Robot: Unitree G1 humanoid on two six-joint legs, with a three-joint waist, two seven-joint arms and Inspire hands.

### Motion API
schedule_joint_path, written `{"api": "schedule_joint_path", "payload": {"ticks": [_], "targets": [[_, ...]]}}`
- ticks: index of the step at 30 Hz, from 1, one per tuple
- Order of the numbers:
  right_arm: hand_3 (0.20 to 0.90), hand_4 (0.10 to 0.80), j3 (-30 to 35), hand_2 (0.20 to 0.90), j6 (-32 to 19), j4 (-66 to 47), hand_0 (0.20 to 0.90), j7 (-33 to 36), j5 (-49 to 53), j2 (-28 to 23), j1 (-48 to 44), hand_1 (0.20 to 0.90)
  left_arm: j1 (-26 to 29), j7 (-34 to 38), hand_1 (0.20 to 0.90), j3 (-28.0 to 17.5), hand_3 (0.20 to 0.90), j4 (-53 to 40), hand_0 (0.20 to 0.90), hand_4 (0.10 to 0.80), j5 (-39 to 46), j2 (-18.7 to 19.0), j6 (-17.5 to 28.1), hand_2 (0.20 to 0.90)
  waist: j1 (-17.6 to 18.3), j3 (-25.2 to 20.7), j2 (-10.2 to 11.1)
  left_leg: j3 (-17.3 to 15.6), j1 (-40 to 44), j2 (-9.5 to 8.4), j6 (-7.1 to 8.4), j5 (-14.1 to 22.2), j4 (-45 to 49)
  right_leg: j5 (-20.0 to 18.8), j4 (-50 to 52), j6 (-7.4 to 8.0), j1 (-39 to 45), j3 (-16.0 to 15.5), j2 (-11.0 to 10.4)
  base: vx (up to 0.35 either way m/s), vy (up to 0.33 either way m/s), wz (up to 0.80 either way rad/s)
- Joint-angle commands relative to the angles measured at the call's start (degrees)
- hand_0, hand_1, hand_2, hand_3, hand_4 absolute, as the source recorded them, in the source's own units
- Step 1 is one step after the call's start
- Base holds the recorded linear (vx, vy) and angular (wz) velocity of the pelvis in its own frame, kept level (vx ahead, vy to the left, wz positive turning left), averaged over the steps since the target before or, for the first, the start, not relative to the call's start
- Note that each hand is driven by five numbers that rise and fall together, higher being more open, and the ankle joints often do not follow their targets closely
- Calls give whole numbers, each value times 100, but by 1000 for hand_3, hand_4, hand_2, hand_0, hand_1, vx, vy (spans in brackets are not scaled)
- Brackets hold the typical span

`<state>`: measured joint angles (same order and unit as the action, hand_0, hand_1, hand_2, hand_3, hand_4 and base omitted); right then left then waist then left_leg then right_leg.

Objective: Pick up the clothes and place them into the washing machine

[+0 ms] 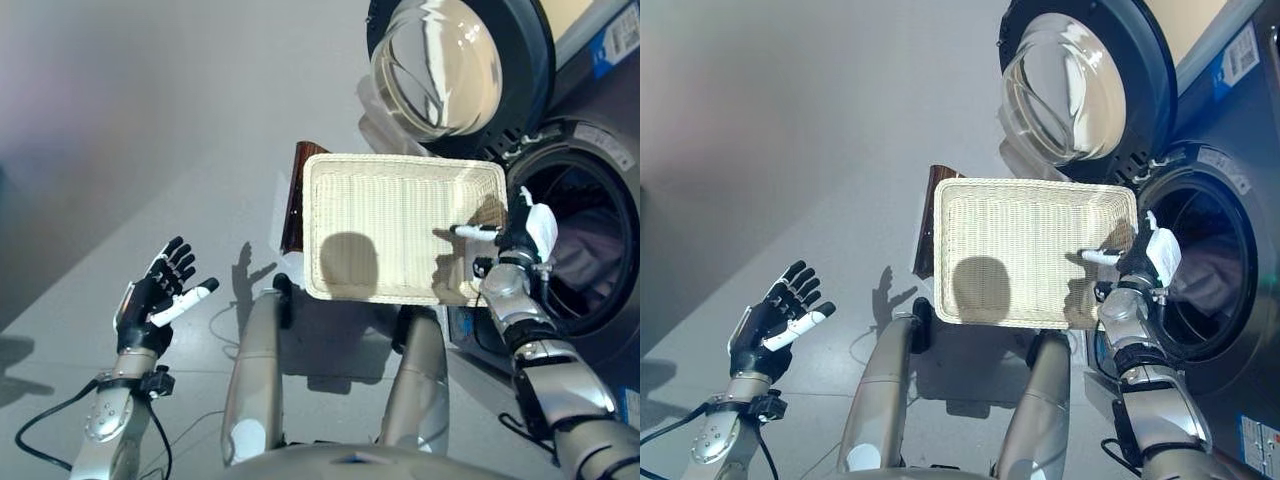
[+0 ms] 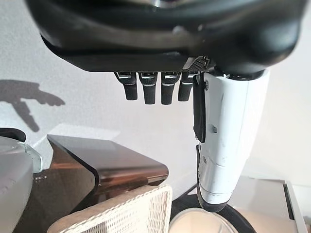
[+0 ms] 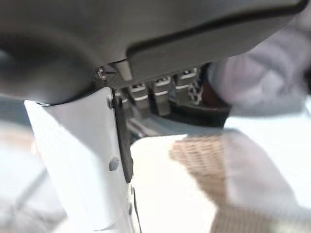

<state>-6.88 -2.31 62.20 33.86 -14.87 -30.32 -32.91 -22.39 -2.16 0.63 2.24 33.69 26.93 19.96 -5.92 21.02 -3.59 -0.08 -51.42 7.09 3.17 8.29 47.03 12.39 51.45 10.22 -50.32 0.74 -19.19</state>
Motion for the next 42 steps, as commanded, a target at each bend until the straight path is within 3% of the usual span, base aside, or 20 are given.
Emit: {"api": "schedule_joint_path", "payload": {"ticks": [1,6,11,15,16,17,27,40,42], "targets": [[900,800,59,900,265,463,900,572,-301,-442,-331,900,-113,23,900,-331,900,-334,900,800,48,228,444,900,-73,-294,-113,172,25,140,225,-149,-656,-261,-429,-84,-35,0,-54,0,0,0],[900,800,-19,900,417,572,900,609,-406,-189,-391,900,-71,110,900,-288,900,-278,900,800,-36,184,359,900,-69,-259,-125,131,23,160,220,-139,-636,-280,-410,-89,-71,6,-40,0,0,0],[900,800,-220,900,829,1001,900,655,-766,-283,-645,900,-111,110,900,-296,900,-370,900,800,-38,222,322,900,-96,-229,-171,96,-56,157,214,-115,-543,-287,-350,-93,-191,81,-53,-13,8,0],[900,800,-162,900,833,1454,900,493,-512,-299,-830,900,-116,87,900,-281,900,-416,900,800,-54,293,284,900,-138,-224,-242,71,-93,162,210,-114,-516,-300,-324,-87,-238,99,-71,0,0,0],[631,608,-172,631,812,1543,631,445,-442,-314,-875,631,-100,74,900,-272,900,-409,900,800,-58,328,274,900,-155,-214,-262,67,-102,159,209,-119,-513,-303,-319,-86,-257,101,-79,0,0,0],[200,300,-172,200,802,1607,200,441,-400,-344,-902,200,-90,59,900,-254,900,-411,900,800,-55,338,267,900,-163,-211,-272,61,-102,158,210,-121,-517,-303,-320,-82,-259,99,-87,0,0,0],[200,300,-99,200,716,1619,200,410,-190,-423,-847,200,-81,83,900,-273,900,-442,900,800,-77,409,255,900,-141,-236,-288,57,-111,164,214,-109,-478,-288,-266,-75,-318,134,-70,0,0,0],[200,300,52,200,689,1024,200,588,-270,-110,-505,200,-90,249,900,-464,900,-338,900,800,-156,236,216,900,-13,-254,-250,36,-119,189,214,-76,-455,-280,-280,-101,-329,148,-34,0,0,0],[818,741,78,818,701,914,818,626,-326,-106,-461,818,-117,257,900,-493,900,-326,900,800,-165,219,230,900,-10,-261,-251,39,-128,200,214,-77,-457,-281,-285,-102,-322,140,-37,7,-3,-4]]}}
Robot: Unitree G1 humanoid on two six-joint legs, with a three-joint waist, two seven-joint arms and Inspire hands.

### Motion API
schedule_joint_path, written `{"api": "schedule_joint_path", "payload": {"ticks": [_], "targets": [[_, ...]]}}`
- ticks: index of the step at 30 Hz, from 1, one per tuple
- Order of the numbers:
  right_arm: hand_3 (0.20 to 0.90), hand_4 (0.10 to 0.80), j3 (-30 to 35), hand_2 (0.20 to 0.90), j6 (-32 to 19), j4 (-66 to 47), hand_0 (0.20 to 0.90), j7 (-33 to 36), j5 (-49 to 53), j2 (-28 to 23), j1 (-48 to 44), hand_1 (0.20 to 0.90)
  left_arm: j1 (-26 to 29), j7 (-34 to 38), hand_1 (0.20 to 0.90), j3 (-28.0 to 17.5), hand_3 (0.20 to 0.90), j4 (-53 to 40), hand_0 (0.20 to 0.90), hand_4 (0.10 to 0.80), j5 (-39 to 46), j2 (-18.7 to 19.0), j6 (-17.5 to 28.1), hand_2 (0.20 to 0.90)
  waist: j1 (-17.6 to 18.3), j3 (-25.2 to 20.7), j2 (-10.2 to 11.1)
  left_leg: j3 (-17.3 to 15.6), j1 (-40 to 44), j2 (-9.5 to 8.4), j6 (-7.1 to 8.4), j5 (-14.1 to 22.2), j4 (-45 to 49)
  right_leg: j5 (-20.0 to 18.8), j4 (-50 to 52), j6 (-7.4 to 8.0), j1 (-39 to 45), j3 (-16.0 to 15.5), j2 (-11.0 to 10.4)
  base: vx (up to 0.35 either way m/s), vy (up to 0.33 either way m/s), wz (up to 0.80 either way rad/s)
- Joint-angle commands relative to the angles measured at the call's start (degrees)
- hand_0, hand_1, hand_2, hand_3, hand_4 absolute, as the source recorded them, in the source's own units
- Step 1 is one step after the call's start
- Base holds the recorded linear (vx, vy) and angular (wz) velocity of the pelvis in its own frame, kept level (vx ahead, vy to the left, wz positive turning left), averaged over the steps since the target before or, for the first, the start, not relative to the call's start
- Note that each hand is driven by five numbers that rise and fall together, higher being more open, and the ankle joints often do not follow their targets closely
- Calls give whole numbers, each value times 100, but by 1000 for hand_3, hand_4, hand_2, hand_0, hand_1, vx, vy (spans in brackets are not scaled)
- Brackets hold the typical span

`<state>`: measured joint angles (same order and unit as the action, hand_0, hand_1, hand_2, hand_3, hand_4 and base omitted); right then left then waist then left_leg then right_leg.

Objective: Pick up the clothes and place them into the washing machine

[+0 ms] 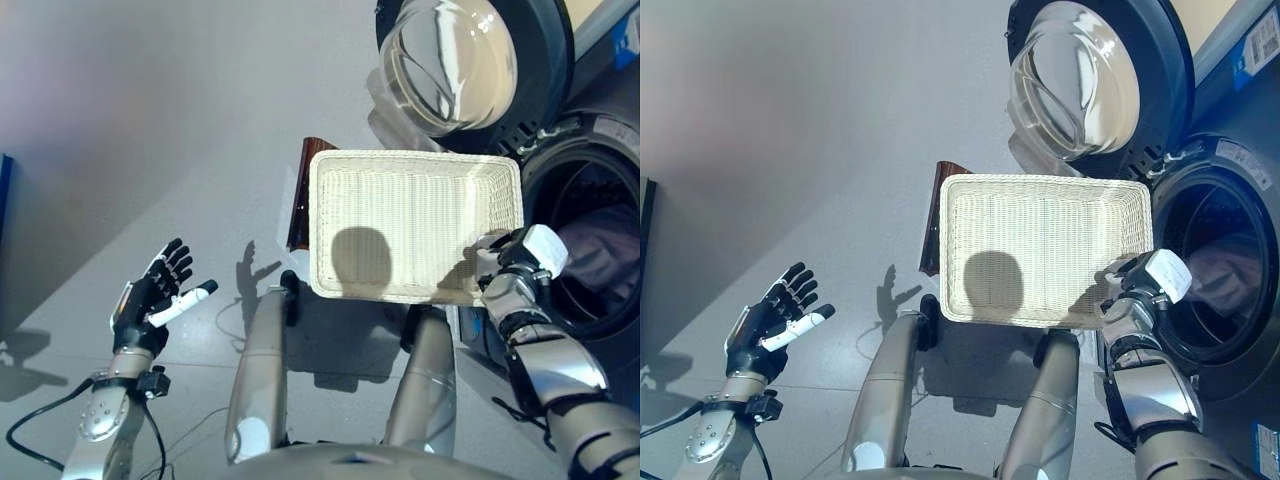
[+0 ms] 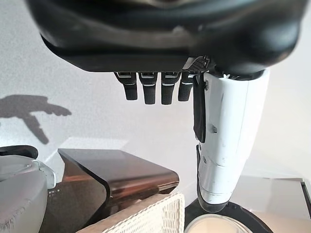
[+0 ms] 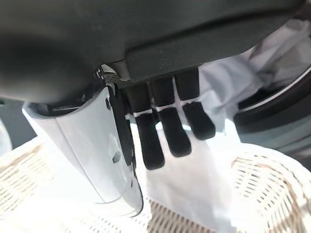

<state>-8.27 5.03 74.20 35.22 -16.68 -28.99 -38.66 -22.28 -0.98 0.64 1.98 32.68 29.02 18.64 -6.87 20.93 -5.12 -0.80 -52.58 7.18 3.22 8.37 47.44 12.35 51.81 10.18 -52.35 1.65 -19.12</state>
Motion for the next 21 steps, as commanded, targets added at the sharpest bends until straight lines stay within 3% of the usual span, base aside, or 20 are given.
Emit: {"api": "schedule_joint_path", "payload": {"ticks": [1,16,17,18,19,21], "targets": [[900,800,221,900,-25,-335,900,505,-169,-229,127,900,-129,141,900,-497,900,-296,900,800,-59,3,368,900,83,-253,-95,114,-15,191,210,-87,-501,-280,-327,-98,-117,45,-45,0,0,0],[900,800,402,900,241,-552,900,719,-467,-247,345,900,-192,177,900,-540,900,-319,900,800,-65,-58,378,900,106,-264,-94,108,-38,202,203,-53,-455,-273,-287,-103,-167,55,-41,-7,1,0],[900,800,404,900,264,-506,900,725,-482,-245,355,900,-205,164,900,-537,900,-329,900,800,-54,-63,382,900,102,-240,-109,106,-113,198,170,-260,-519,-463,-350,-127,-244,67,-19,0,0,0],[900,800,378,900,329,-388,900,742,-458,-353,213,900,-175,181,900,-479,900,-323,900,800,-80,-41,416,900,105,-270,-89,120,-83,207,206,-78,-441,-277,-255,-103,-207,50,-34,-124,2,-3],[900,800,260,900,301,-278,900,631,-516,-438,115,900,-116,150,900,-469,900,-322,900,800,-82,-37,399,900,103,-248,-112,127,-156,194,175,-272,-491,-446,-300,-127,-279,59,-15,-22,-19,-5],[900,800,120,900,309,-5,900,521,-543,-479,74,900,-92,78,900,-458,900,-383,900,800,-48,52,371,900,93,-241,-128,122,-188,185,180,-277,-460,-435,-265,-132,-316,68,-29,-58,-6,-1]]}}
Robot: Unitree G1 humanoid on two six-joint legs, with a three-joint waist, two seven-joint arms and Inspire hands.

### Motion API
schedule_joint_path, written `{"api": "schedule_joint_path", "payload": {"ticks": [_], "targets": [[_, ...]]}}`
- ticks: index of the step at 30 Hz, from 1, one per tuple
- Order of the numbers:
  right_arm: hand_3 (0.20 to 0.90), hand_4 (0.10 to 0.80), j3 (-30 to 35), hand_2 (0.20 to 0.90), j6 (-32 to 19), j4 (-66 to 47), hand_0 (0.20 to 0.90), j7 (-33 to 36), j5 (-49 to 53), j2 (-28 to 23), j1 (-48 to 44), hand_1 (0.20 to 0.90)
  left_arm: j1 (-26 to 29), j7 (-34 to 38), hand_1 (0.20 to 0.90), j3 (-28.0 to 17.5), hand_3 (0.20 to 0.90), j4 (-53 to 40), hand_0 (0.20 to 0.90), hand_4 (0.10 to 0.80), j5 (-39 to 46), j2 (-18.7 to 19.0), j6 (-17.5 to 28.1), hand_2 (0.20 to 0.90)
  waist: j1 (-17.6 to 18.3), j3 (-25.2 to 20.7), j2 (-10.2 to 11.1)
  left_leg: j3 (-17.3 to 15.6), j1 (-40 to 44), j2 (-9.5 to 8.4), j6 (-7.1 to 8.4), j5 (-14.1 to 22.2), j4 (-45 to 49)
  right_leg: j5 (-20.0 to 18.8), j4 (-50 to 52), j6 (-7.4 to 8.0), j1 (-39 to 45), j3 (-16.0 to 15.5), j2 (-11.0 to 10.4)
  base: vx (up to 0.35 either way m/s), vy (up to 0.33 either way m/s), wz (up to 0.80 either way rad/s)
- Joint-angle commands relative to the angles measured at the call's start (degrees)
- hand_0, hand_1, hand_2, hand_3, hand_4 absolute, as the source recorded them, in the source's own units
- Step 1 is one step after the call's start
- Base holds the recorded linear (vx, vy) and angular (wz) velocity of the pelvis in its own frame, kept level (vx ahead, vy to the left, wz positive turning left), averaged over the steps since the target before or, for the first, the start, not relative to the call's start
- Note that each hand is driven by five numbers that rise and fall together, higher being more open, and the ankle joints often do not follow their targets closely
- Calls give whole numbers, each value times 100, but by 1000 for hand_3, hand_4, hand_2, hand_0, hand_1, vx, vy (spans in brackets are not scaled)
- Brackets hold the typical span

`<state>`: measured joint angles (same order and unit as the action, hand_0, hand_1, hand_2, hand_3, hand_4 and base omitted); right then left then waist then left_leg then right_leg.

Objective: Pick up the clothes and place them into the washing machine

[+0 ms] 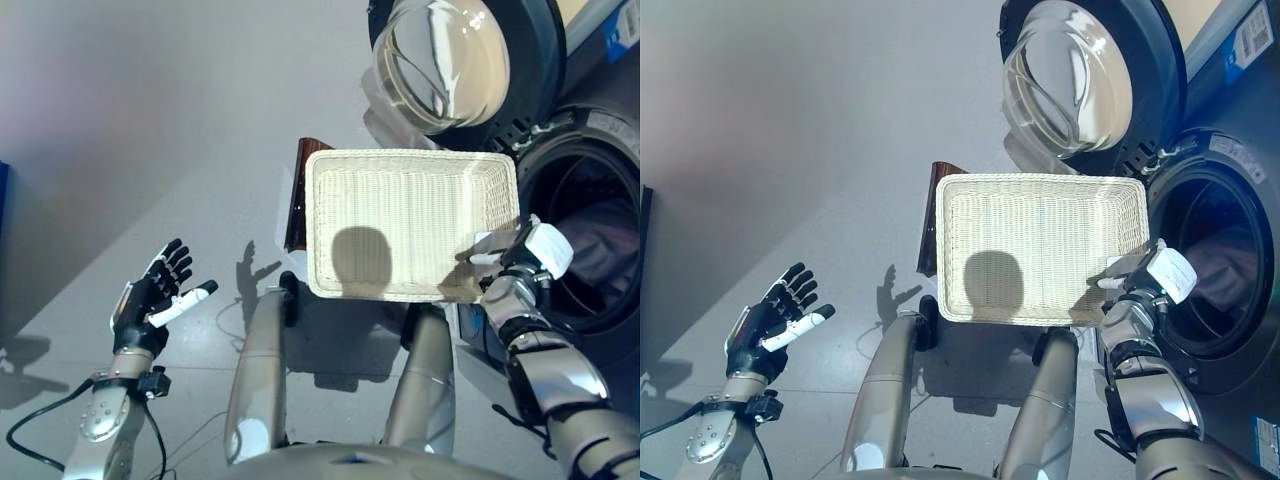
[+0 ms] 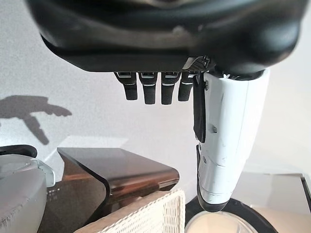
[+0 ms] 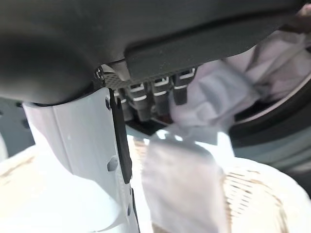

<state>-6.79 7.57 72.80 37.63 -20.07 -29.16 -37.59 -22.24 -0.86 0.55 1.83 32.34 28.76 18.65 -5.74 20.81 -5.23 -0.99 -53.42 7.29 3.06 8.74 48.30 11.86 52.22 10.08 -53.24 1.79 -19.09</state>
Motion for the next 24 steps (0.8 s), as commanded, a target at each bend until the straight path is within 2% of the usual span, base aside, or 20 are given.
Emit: {"api": "schedule_joint_path", "payload": {"ticks": [1,4,5,6,7,8,9,10,12,16,17,18,19,22,23,24], "targets": [[900,800,-37,900,57,254,900,218,-188,-469,-49,900,-128,10,900,-464,900,-465,900,800,-12,132,361,900,-38,-222,-134,134,-113,176,198,-315,-540,-386,-298,-117,-249,70,-38,0,0,0],[900,800,-73,900,104,523,900,121,-142,-473,-192,900,-223,-52,900,-536,900,-750,900,800,-16,265,387,900,-94,-181,-209,124,-172,170,204,-314,-500,-365,-238,-115,-333,95,-44,8,-5,0],[900,800,-81,900,117,583,900,121,-126,-467,-215,900,-245,-58,900,-550,900,-806,900,800,-14,287,402,900,-112,-195,-220,129,-129,174,236,-130,-428,-179,-149,-94,-297,95,-57,-41,-6,-3],[900,800,-84,900,126,621,900,110,-131,-487,-238,900,-260,-56,900,-570,900,-848,900,800,-4,288,406,900,-120,-167,-240,115,-186,171,206,-317,-485,-356,-209,-120,-365,102,-39,0,0,0],[900,800,-89,900,138,664,900,103,-130,-528,-263,900,-269,-53,900,-573,900,-871,900,800,23,293,411,900,-127,-151,-249,117,-201,175,211,-316,-466,-360,-199,-124,-377,108,-35,0,0,0],[900,800,-83,900,144,697,900,91,-122,-552,-264,900,-278,-47,900,-578,900,-904,900,800,29,314,414,900,-134,-162,-254,124,-155,186,246,-106,-367,-157,-91,-98,-336,107,-51,87,-40,2],[900,800,-90,900,186,941,900,109,-72,-397,-266,900,-230,-81,900,-465,900,-930,900,800,48,294,383,900,-192,-160,-309,133,-167,176,242,-107,-363,-142,-80,-91,-336,107,-65,95,-33,1],[900,800,-24,900,246,1106,900,24,42,-460,-337,900,-273,-64,900,-431,900,-937,900,800,73,318,389,900,-221,-160,-337,158,-190,164,238,-106,-340,-133,-54,-86,-352,112,-64,0,0,0],[900,800,-83,900,193,1014,900,-19,46,-648,-475,900,-334,-114,900,-464,900,-986,900,800,143,358,393,900,-238,-139,-342,157,-252,166,237,-109,-306,-122,12,-94,-429,137,-39,-9,-7,2],[900,800,-24,900,129,691,900,162,39,-652,-336,900,-302,41,900,-547,900,-905,900,800,72,321,405,900,-147,-112,-283,136,-291,170,244,-126,-313,-146,42,-110,-532,161,-23,-4,0,1],[768,706,-30,768,131,582,768,179,13,-616,-286,768,-291,94,900,-583,900,-866,900,800,42,292,396,900,-125,-117,-266,136,-293,164,247,-134,-335,-148,30,-114,-535,167,-20,0,0,0],[719,671,-14,719,129,495,719,197,-4,-577,-242,719,-291,141,900,-617,900,-836,900,800,16,259,386,900,-111,-122,-254,142,-293,161,248,-145,-359,-147,25,-120,-545,169,-17,0,0,0],[532,537,-11,532,134,439,532,208,-27,-562,-220,532,-288,176,900,-642,900,-816,900,800,-5,241,379,900,-99,-124,-249,141,-308,165,253,-152,-363,-147,30,-123,-562,176,-12,0,0,0],[378,427,6,378,165,351,378,219,-52,-563,-169,378,-296,225,900,-714,900,-817,900,800,1,197,378,900,-80,-143,-244,158,-399,160,261,-158,-322,-118,98,-134,-642,184,-4,-9,-35,0],[359,414,8,359,174,348,359,207,-50,-597,-175,359,-294,236,900,-735,900,-835,900,800,2,204,378,900,-78,-142,-249,176,-427,156,263,-159,-305,-105,131,-134,-678,187,-2,-20,-32,2],[266,347,18,266,180,329,266,197,-42,-621,-183,266,-302,253,900,-768,900,-858,900,800,2,212,374,900,-69,-143,-254,184,-458,152,265,-156,-290,-94,153,-138,-700,187,0,-28,-24,5]]}}
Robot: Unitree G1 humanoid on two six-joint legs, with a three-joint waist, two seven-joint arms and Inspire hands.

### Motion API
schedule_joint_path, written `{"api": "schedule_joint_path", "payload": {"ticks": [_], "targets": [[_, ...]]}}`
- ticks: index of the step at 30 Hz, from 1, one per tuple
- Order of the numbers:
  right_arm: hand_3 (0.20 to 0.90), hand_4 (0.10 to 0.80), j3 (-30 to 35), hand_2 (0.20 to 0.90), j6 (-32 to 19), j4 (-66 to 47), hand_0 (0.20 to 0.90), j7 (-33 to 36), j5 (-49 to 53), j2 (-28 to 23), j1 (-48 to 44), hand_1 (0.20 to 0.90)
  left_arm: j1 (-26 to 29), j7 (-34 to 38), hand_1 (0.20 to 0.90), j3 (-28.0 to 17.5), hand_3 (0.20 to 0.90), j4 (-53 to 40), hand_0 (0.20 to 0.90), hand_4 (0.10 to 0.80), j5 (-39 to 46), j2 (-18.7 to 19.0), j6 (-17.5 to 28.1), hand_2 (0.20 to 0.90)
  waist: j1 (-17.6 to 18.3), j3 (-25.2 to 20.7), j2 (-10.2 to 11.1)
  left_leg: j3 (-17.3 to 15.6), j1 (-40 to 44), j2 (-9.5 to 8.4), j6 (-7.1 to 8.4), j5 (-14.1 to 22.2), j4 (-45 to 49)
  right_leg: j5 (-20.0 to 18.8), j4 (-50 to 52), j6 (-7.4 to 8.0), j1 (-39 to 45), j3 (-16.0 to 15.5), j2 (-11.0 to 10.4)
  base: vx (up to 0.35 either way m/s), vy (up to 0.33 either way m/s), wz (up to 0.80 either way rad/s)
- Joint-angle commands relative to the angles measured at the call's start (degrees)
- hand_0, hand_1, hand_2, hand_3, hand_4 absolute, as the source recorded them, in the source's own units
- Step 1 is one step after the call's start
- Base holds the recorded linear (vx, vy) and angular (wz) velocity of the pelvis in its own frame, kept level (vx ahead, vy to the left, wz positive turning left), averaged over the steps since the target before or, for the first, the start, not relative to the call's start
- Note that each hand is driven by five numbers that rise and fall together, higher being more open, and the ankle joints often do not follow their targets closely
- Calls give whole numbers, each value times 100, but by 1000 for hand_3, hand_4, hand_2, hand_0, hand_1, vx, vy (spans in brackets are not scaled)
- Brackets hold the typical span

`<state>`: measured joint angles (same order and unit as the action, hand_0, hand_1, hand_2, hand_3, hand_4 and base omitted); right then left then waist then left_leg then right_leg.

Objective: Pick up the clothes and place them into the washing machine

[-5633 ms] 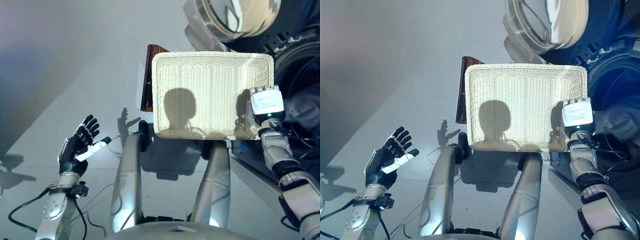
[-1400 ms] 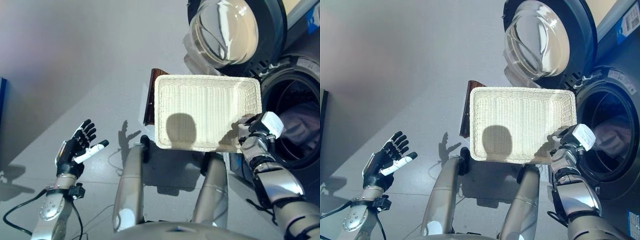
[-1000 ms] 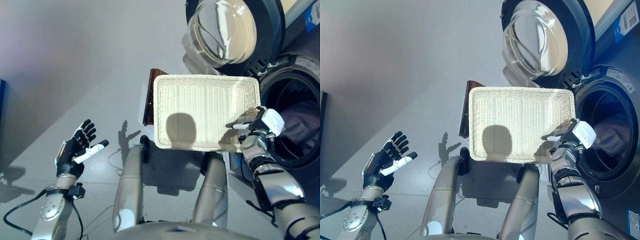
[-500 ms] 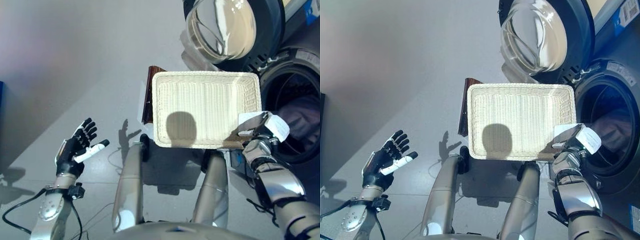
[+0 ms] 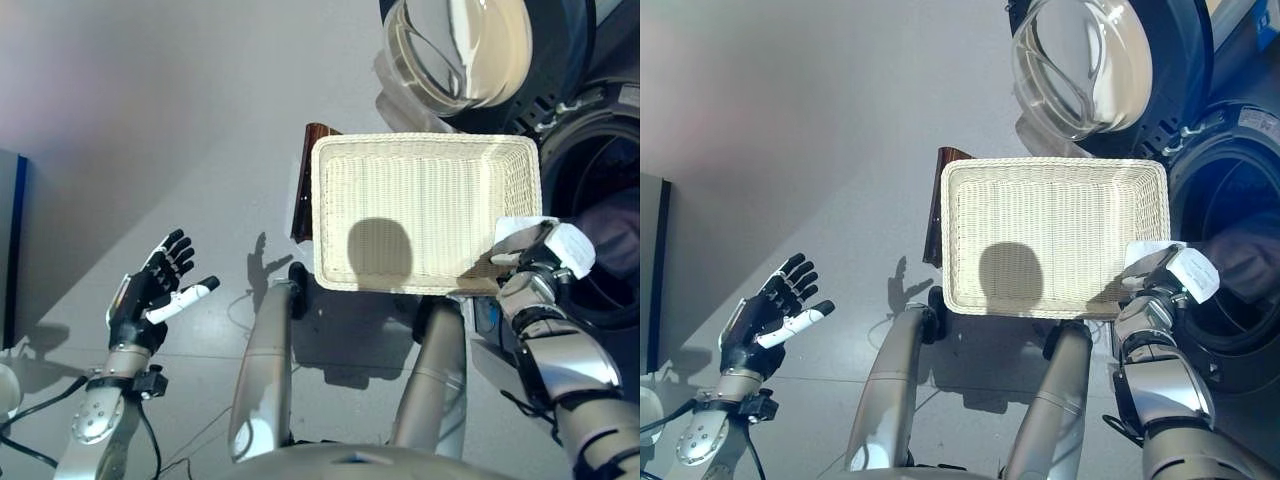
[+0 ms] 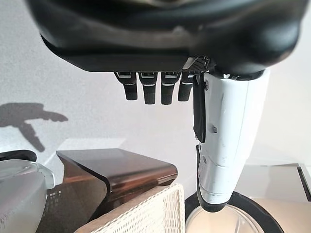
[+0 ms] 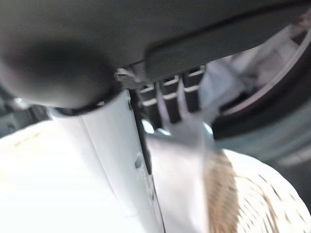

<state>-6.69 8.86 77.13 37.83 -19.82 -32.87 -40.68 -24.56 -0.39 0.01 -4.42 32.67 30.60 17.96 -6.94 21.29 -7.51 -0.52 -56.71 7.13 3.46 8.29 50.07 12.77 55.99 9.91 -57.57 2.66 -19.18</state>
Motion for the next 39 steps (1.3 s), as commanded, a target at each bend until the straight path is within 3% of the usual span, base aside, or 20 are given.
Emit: {"api": "schedule_joint_path", "payload": {"ticks": [1,2,8,17,18,19,20,39], "targets": [[266,347,41,266,39,-176,266,193,-62,-258,138,266,-94,211,900,-754,900,-272,900,800,-19,8,445,900,59,-182,-35,148,-179,174,229,-109,-423,-176,-182,-128,-314,109,18,-30,-15,6],[200,300,75,200,52,-296,200,193,-86,-269,193,200,-134,227,900,-806,900,-306,900,800,-25,4,442,900,76,-179,-35,154,-223,179,230,-95,-367,-162,-137,-135,-365,125,30,-23,-8,6],[200,300,283,200,57,-968,200,282,-197,-94,582,200,-116,296,900,-879,900,-254,900,800,-51,-139,391,900,171,-141,-15,172,-367,203,220,-42,-201,-158,14,-158,-558,167,59,-5,0,1],[200,300,216,200,85,-424,200,288,-143,-47,447,200,-134,221,900,-847,900,-192,900,800,-1,-97,447,900,130,-222,-38,137,-444,201,197,-40,-193,-168,47,-153,-630,169,46,0,0,0],[315,382,173,315,90,-321,315,285,-151,-86,396,315,-139,200,900,-831,900,-199,900,800,13,-80,466,900,114,-231,-42,141,-448,195,195,-46,-201,-173,43,-149,-629,170,46,0,0,0],[787,720,163,787,81,-303,787,288,-146,-89,381,787,-137,198,900,-832,900,-197,900,800,15,-84,468,900,117,-229,-45,141,-450,196,195,-47,-202,-175,41,-149,-630,169,47,0,0,0],[900,800,21,900,142,-79,900,276,-236,-191,240,900,-167,157,900,-792,900,-241,900,800,24,-18,503,900,65,-253,-59,130,-464,188,192,-54,-212,-177,39,-137,-637,168,35,0,0,0],[900,800,-136,900,-31,-241,900,711,-544,-343,166,900,-4,41,900,-376,900,-121,900,800,16,146,728,900,-7,-289,-50,107,-316,170,166,-60,-303,-214,-96,-69,-490,154,-15,0,0,0]]}}
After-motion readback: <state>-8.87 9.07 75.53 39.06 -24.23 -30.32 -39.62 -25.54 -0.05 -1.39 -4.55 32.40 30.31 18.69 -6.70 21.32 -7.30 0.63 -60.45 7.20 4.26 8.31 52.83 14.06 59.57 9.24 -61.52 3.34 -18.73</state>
